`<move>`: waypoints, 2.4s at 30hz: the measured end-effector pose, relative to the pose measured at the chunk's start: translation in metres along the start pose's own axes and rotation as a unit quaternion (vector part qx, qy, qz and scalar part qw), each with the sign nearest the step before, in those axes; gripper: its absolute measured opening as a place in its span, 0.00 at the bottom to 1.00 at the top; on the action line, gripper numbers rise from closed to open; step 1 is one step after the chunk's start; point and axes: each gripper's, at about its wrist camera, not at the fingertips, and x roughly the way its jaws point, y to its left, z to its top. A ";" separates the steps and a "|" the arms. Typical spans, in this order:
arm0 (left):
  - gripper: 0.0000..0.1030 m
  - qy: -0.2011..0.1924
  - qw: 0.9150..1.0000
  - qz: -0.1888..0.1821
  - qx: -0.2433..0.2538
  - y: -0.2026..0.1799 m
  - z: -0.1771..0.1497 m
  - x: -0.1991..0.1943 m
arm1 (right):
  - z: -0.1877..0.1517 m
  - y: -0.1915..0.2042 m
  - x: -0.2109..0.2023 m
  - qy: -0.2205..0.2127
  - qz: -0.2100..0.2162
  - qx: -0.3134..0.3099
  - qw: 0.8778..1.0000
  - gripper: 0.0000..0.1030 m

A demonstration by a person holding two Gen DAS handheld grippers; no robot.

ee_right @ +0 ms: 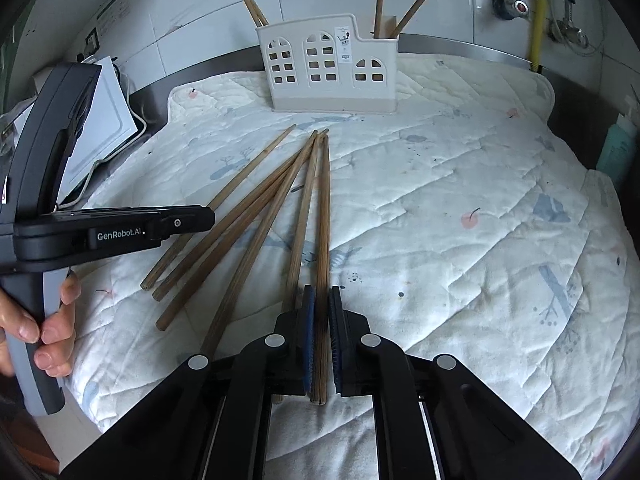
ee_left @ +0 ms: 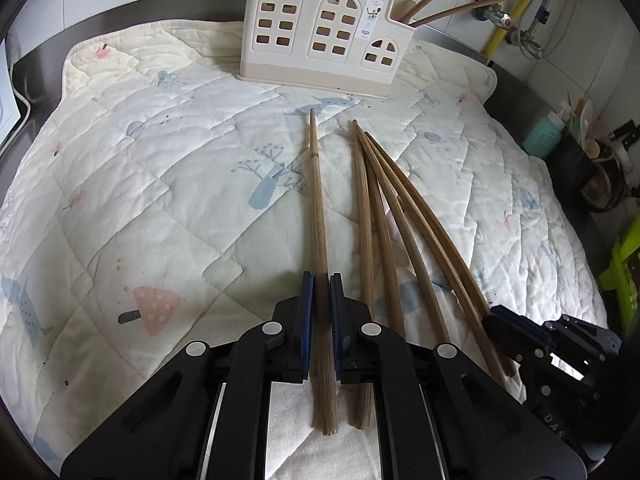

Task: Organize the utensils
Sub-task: 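Close the left tool on a chopstick while the right tool grasps another chopstick, then lift the chopstick with the left tool toward the holder while the right tool lifts its own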

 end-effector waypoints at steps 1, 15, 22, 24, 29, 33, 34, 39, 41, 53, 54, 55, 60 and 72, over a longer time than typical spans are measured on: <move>0.07 -0.002 1.000 0.003 0.002 -0.001 -0.001 0.000 | -0.001 0.002 0.000 -0.001 -0.005 -0.005 1.000 0.06; 0.07 -0.015 0.999 0.014 0.033 -0.007 -0.004 -0.001 | 0.005 -0.001 -0.030 -0.043 -0.009 0.008 0.999 0.06; 0.09 -0.022 0.999 0.017 0.021 -0.006 -0.008 -0.001 | 0.018 0.000 -0.052 -0.072 -0.011 0.004 0.997 0.06; 0.10 -0.024 1.000 0.010 0.012 -0.004 -0.008 -0.001 | 0.023 -0.001 -0.059 -0.081 -0.008 0.004 0.997 0.06; 0.10 -0.023 1.000 0.003 0.007 -0.001 -0.008 -0.001 | 0.036 -0.004 -0.071 -0.095 -0.006 0.002 0.995 0.06; 0.10 -0.022 1.000 -0.006 0.002 0.002 -0.008 -0.001 | 0.045 -0.003 -0.080 -0.108 -0.006 -0.002 0.994 0.06; 0.10 -0.021 1.000 -0.006 0.005 0.001 -0.008 0.000 | 0.046 -0.003 -0.081 -0.110 -0.006 -0.003 0.994 0.06; 0.07 -0.015 1.000 -0.009 0.022 -0.001 -0.006 -0.001 | 0.051 0.000 -0.084 -0.114 -0.005 -0.010 0.993 0.06; 0.06 -0.013 0.999 -0.009 0.031 0.000 -0.004 -0.004 | 0.052 0.000 -0.086 -0.117 -0.005 -0.011 0.993 0.06; 0.06 -0.038 0.997 -0.023 0.060 0.012 0.019 -0.041 | 0.075 0.000 -0.097 -0.137 -0.003 -0.023 0.990 0.06; 0.06 -0.046 0.997 -0.024 0.060 0.013 0.022 -0.045 | 0.078 0.001 -0.098 -0.139 -0.003 -0.024 0.990 0.06; 0.06 -0.049 0.997 -0.024 0.062 0.013 0.024 -0.046 | 0.080 0.002 -0.098 -0.141 -0.002 -0.027 0.990 0.06; 0.09 -0.028 0.996 -0.038 0.074 0.009 0.017 -0.042 | 0.086 0.007 -0.099 -0.145 0.000 -0.034 0.989 0.06; 0.26 -0.005 0.996 -0.006 0.092 0.011 -0.021 -0.018 | 0.083 0.009 -0.096 -0.140 -0.001 -0.036 0.989 0.06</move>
